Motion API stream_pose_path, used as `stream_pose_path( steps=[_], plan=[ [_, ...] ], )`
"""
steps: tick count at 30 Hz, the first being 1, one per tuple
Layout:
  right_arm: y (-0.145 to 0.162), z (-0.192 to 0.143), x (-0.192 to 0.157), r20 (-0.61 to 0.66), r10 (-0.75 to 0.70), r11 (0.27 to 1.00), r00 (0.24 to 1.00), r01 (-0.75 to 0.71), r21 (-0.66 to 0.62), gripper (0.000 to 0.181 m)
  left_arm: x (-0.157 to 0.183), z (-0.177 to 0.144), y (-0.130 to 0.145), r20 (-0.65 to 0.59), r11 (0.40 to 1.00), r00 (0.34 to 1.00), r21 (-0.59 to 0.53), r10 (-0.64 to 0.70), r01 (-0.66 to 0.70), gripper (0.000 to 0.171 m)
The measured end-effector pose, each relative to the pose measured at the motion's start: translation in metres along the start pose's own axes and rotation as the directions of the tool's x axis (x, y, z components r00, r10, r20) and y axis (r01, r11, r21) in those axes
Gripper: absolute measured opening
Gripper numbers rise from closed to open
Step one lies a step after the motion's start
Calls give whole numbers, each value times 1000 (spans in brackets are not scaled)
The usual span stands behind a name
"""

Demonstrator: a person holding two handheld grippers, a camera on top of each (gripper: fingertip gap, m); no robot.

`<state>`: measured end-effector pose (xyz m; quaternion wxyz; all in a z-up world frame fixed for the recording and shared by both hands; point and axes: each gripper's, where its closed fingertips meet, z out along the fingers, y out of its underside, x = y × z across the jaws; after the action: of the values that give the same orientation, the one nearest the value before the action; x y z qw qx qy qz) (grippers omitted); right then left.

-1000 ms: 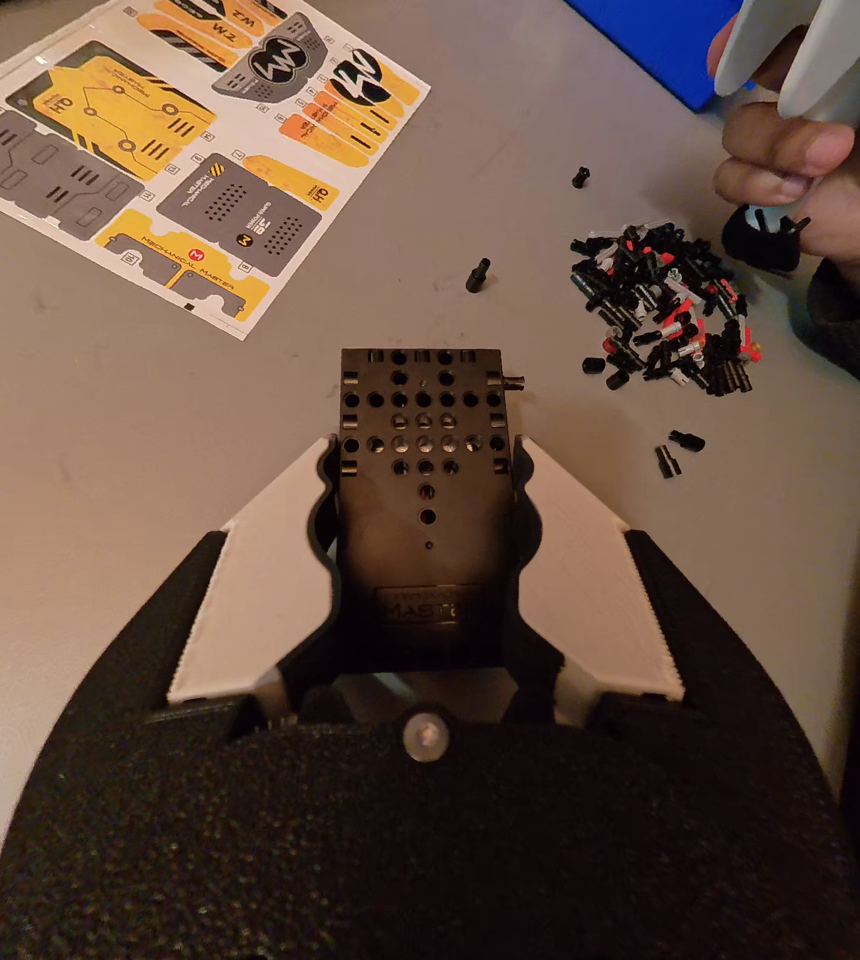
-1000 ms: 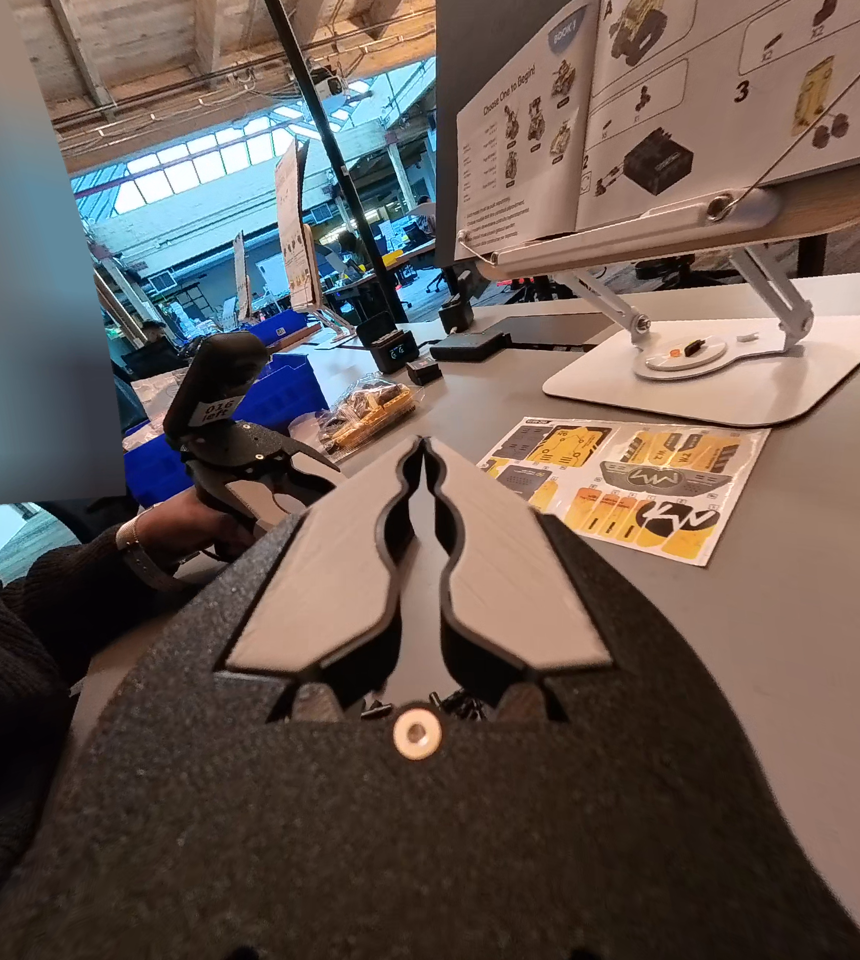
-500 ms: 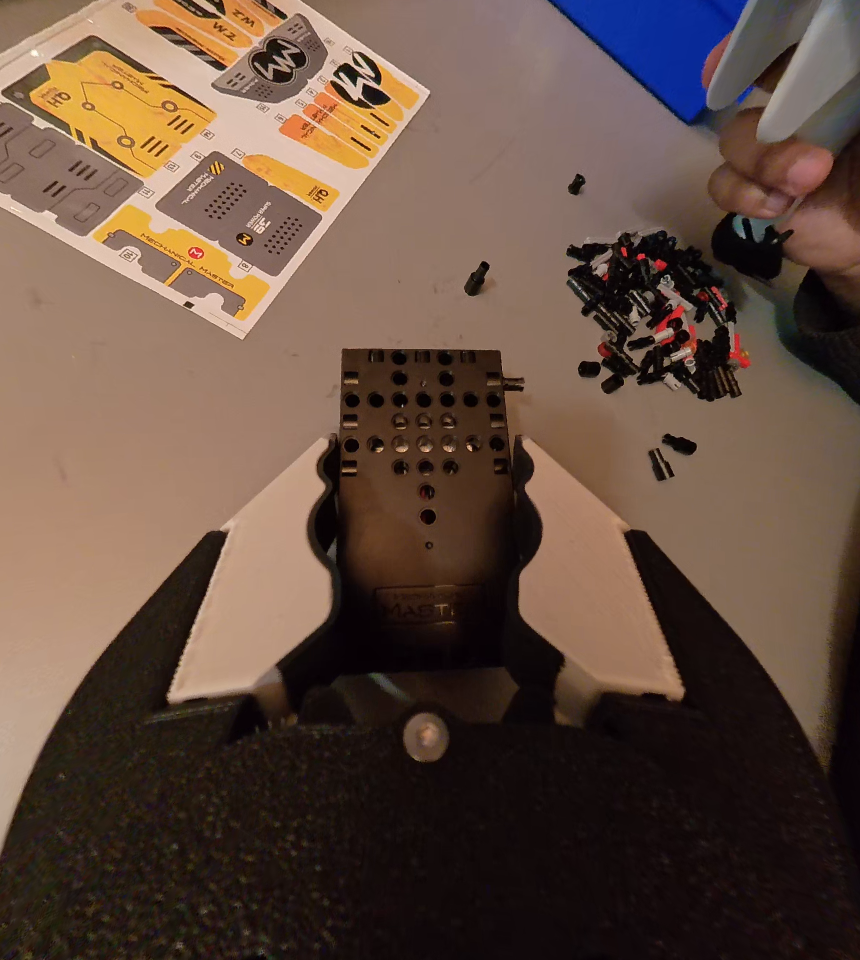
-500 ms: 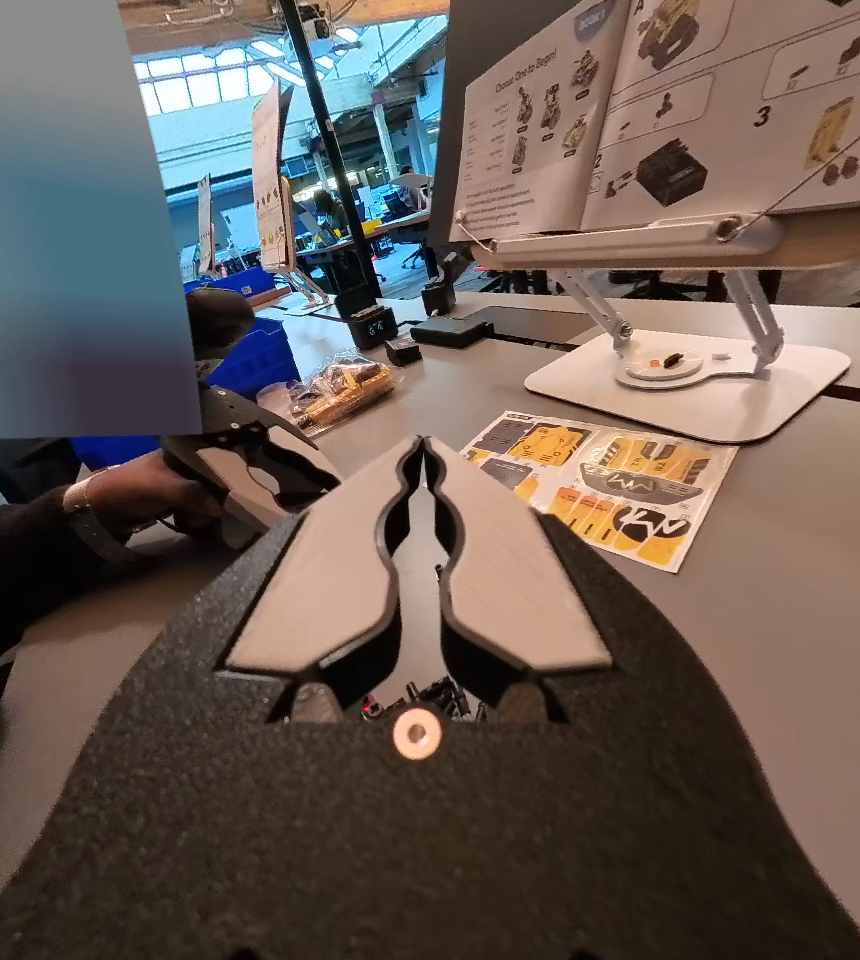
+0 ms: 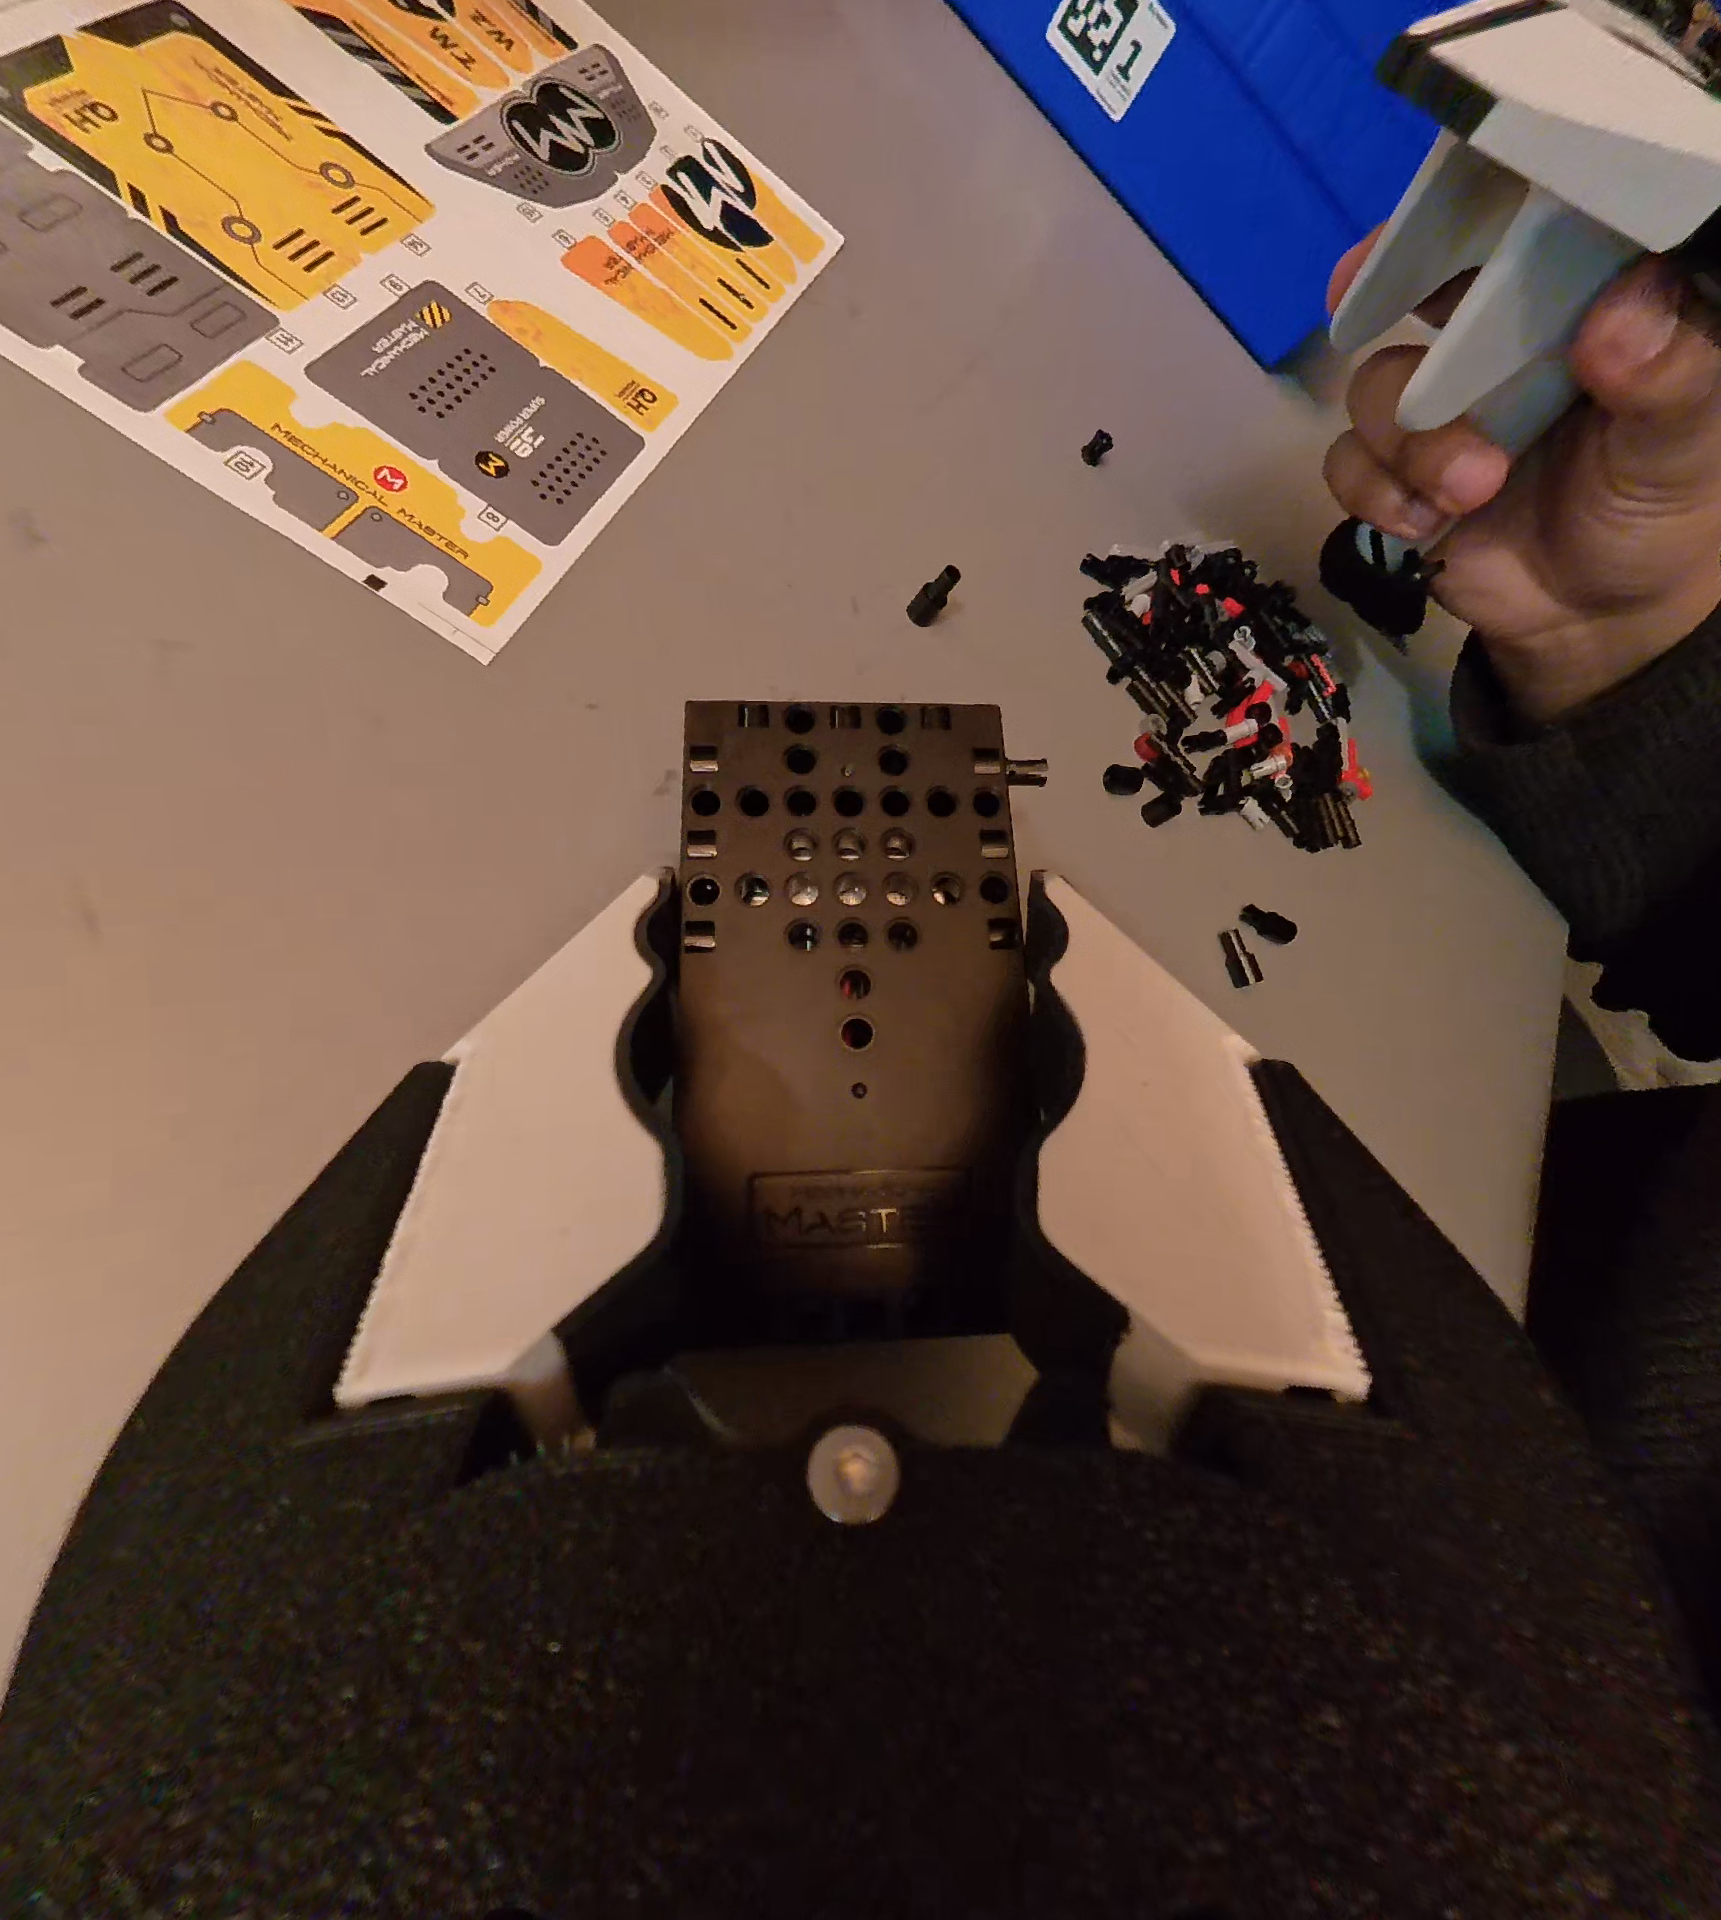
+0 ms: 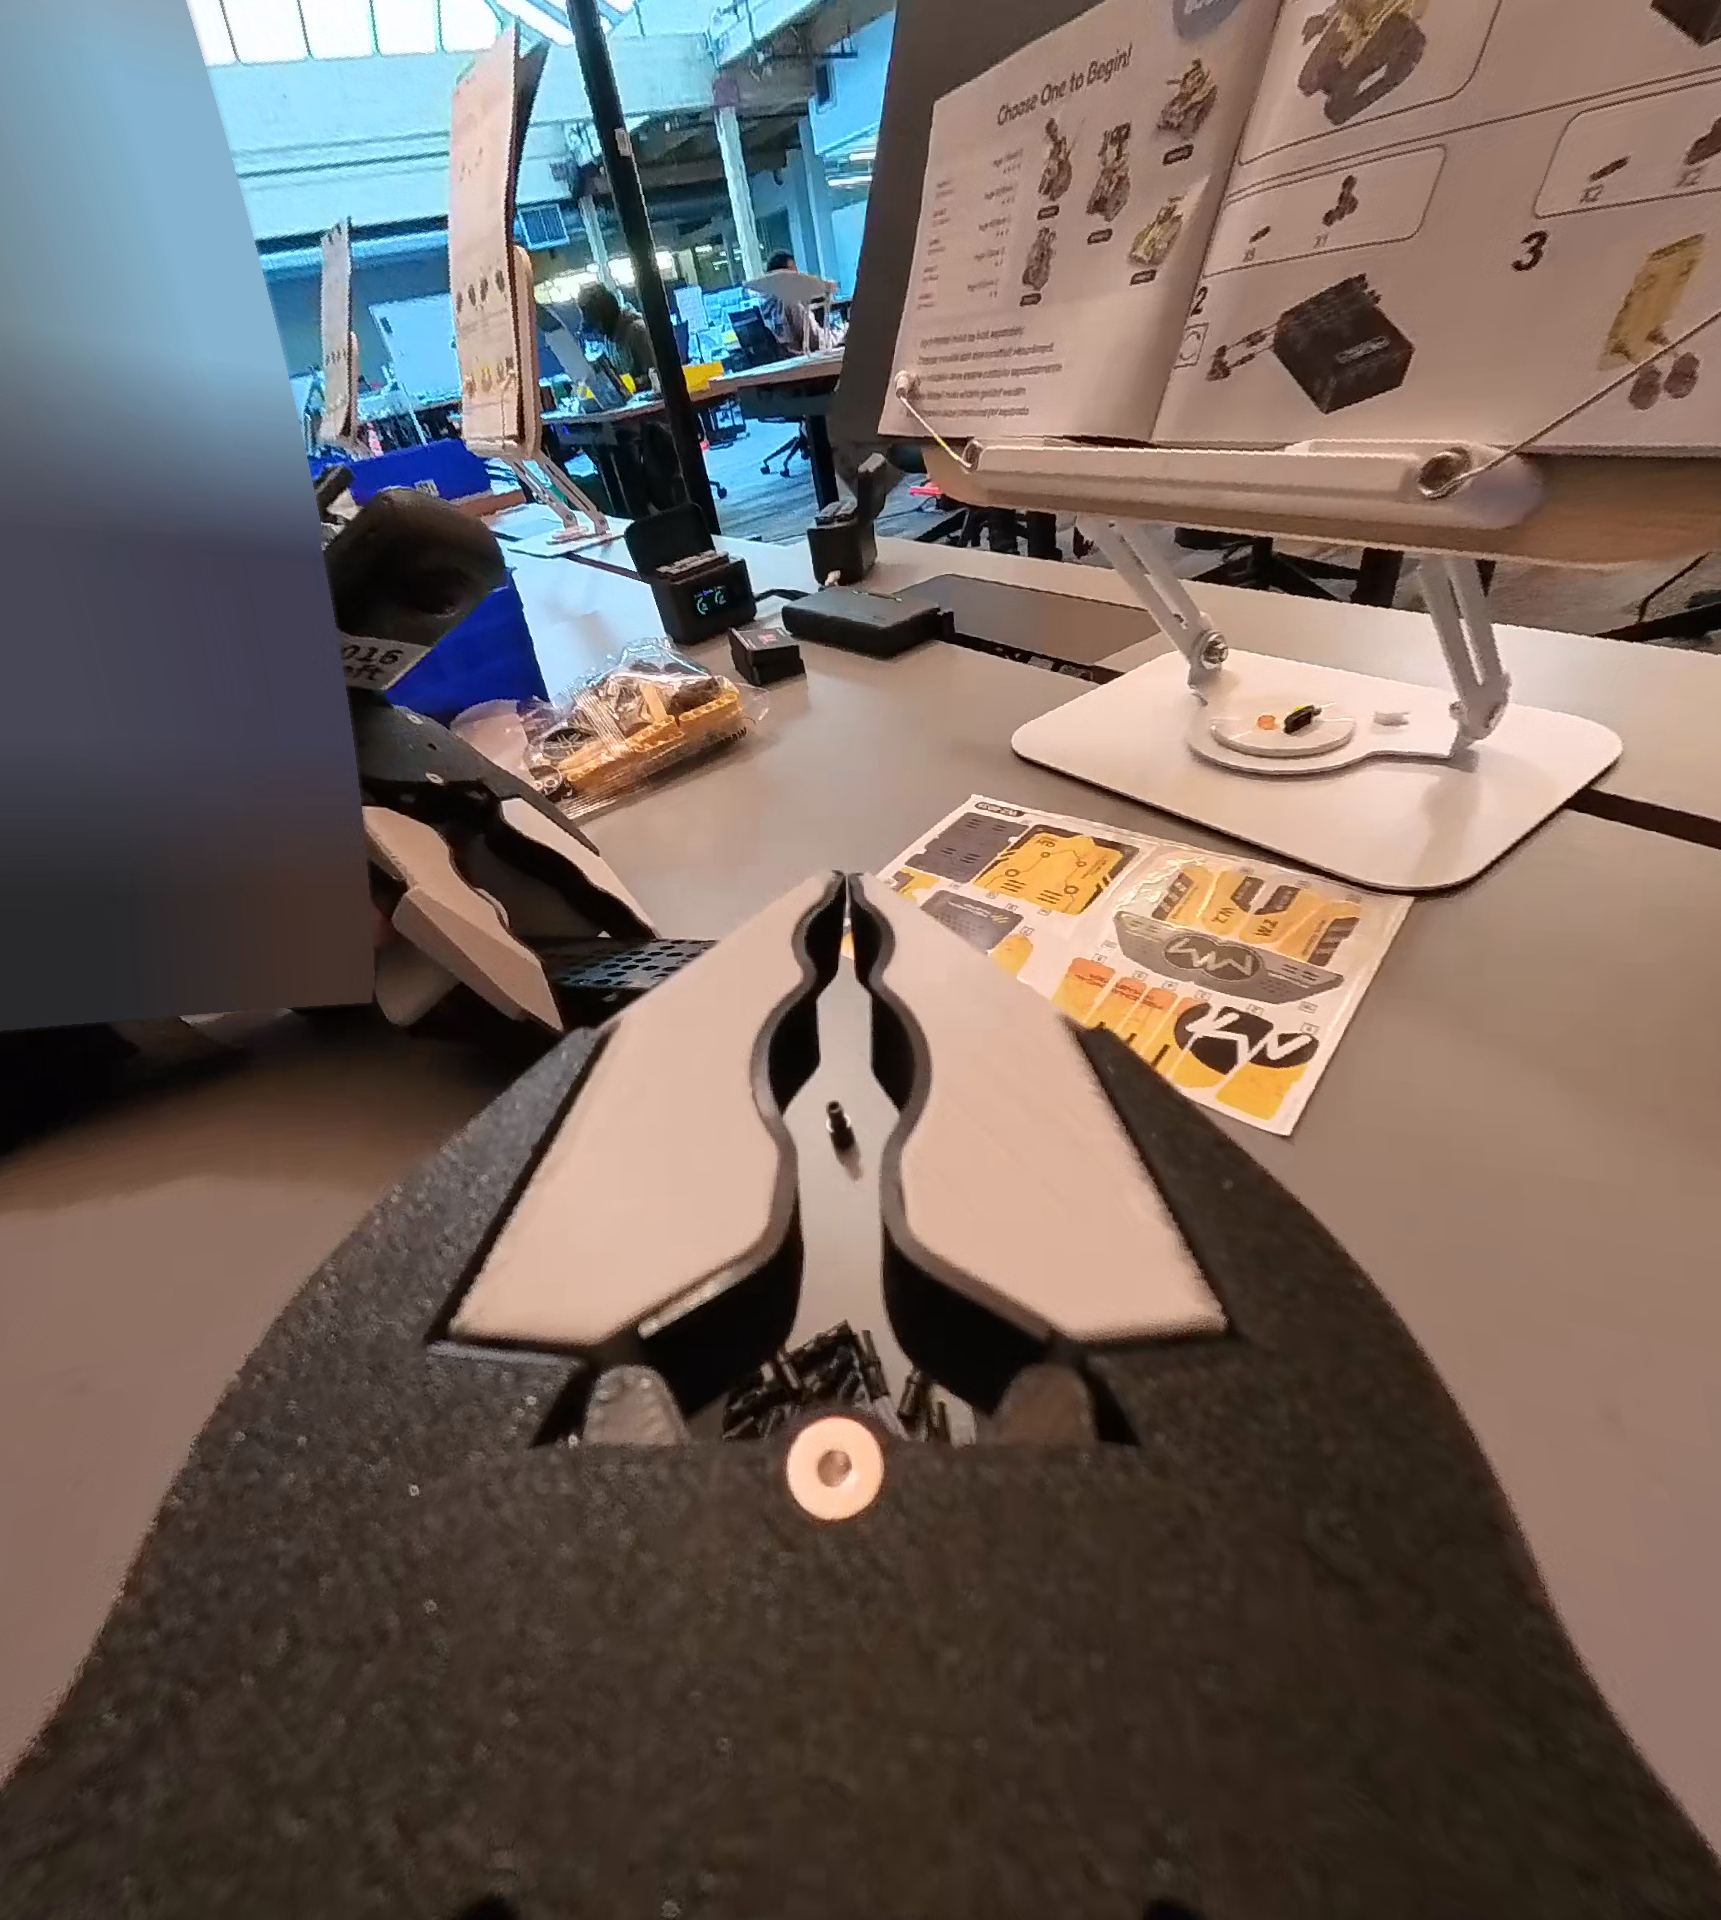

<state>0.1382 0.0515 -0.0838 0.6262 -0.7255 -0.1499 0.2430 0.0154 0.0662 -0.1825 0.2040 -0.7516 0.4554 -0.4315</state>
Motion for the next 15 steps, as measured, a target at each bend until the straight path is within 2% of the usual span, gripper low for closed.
stream_pose_path(
  steps=[4, 8, 10, 13, 15],
  plan=[
    [-1, -1, -2, 11, -9, 1000, 1000, 9, -5, 0, 0, 0, 0, 2, 1000, 1000, -1, 3, -3, 66],
    [13, 4, -12, 61, -33, 994, 998, 40, -101, 2, 0, 0, 0, 13, 1000, 1000, -4, 14, -14, 66],
    [28, 6, -15, 79, -49, 980, 996, 63, -189, 12, 0, 1, 1, 16, 1000, 1000, -5, 17, -17, 66],
    [66, 4, -18, 114, -14, 914, 993, 59, -401, 31, -1, 0, 0, 18, 1000, 1000, -3, 11, -11, 64],
    [82, -1, -23, 155, -2, 871, 988, 78, -485, 32, -1, 0, 0, 20, 1000, 1000, -3, 11, -11, 64]
  ],
)
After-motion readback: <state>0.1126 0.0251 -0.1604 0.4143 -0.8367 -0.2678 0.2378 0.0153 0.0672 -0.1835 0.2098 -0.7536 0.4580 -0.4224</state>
